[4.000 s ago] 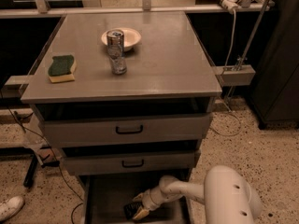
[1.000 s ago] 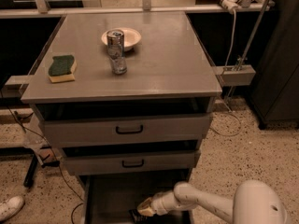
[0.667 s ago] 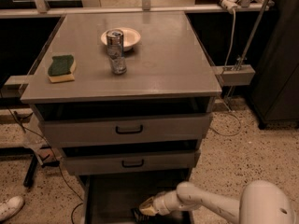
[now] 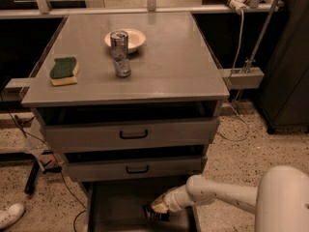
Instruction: Pick rxbar chocolate from bottom drawer and place on counter
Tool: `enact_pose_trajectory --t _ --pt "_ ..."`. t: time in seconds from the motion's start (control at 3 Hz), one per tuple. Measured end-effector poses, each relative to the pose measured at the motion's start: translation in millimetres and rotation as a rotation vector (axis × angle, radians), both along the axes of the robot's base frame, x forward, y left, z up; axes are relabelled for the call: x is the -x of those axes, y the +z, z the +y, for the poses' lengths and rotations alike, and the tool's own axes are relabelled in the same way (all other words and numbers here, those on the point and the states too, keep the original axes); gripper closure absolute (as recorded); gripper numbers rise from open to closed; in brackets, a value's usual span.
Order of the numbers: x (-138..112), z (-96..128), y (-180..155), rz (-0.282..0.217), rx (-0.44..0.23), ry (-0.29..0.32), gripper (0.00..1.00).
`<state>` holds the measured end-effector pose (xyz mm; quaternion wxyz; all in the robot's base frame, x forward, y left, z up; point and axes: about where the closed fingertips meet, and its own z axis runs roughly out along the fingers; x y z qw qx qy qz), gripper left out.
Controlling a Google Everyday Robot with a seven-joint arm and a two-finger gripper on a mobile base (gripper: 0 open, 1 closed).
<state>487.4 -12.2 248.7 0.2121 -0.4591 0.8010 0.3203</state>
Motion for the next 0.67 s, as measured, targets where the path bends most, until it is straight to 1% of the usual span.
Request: enact_pose_trajectory --t 0.33,0.67 --pt "0.0 0.0 0.1 0.0 0.0 0.0 1.0" --pt "2.0 -6.3 12.7 0.003 0.016 -0.019 1.0"
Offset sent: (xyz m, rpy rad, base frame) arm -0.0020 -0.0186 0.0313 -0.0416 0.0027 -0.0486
